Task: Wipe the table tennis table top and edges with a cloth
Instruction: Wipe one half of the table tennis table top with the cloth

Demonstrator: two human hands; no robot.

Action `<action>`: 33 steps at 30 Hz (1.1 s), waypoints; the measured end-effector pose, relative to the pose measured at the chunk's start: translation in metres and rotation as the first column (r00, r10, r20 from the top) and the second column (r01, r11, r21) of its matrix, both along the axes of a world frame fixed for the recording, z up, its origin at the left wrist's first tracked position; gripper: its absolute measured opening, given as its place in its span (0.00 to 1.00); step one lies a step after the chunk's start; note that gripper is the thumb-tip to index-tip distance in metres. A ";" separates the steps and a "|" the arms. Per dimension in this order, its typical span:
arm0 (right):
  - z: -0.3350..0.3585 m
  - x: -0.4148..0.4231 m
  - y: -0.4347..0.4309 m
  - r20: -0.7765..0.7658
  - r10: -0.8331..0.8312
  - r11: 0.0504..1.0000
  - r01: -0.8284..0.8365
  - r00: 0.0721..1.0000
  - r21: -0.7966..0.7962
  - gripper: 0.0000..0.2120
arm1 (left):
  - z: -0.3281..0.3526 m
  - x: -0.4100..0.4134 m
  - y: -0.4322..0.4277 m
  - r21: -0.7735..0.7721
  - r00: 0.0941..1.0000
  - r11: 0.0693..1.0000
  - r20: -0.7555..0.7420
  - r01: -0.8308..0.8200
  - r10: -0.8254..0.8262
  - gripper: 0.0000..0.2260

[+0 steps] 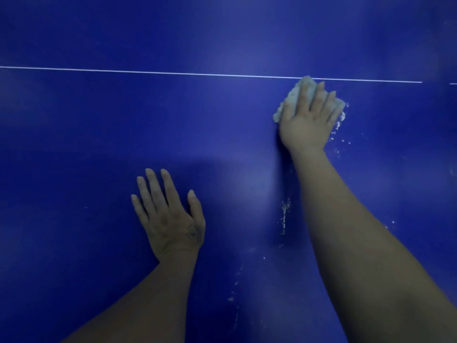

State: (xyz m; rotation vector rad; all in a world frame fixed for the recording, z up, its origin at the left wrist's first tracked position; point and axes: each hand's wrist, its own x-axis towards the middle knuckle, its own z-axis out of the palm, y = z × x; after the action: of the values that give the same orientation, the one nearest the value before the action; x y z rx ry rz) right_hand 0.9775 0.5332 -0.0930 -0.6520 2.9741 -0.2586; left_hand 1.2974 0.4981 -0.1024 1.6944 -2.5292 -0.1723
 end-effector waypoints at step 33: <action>0.003 0.184 0.163 0.057 0.076 0.996 -0.079 0.995 0.040 0.31 | 0.020 0.212 0.049 0.121 0.999 0.992 -0.021 -0.032 0.035 0.30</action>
State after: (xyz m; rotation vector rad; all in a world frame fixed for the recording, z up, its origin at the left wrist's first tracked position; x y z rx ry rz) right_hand 1.1616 0.6963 -0.0895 -0.7412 2.8858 -0.2038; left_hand 1.5091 0.5471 -0.0826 1.7652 -2.5192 -0.3477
